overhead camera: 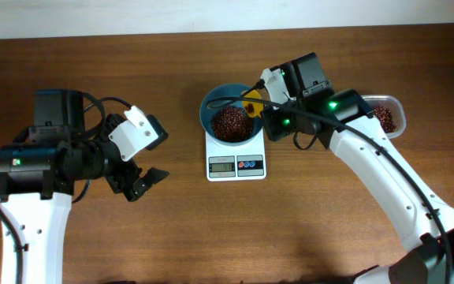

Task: Scoop item into bowl and weigh 50g on scale

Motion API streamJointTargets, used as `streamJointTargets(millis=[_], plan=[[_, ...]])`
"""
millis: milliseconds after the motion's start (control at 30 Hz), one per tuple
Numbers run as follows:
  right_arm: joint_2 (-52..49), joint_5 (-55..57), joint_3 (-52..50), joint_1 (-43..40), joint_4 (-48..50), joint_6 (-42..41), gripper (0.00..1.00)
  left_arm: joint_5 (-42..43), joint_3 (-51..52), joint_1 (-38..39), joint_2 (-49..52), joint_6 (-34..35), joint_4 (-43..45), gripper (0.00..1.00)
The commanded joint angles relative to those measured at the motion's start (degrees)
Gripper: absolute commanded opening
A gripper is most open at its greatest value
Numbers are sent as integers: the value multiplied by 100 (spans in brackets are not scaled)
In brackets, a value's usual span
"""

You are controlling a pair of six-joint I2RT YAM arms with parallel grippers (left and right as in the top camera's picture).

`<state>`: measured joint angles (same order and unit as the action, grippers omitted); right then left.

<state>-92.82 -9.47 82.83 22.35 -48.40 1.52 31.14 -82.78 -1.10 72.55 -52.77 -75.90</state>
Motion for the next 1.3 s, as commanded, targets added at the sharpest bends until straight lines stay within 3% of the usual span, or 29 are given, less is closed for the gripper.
streamJointTargets(millis=[0, 1267], plan=[[72, 70, 173, 52, 20, 9, 4, 101, -42, -31, -13, -68, -7, 99], [-57, 503, 533, 319, -267, -181, 4, 101, -42, -28, -13, -68, -7, 99]])
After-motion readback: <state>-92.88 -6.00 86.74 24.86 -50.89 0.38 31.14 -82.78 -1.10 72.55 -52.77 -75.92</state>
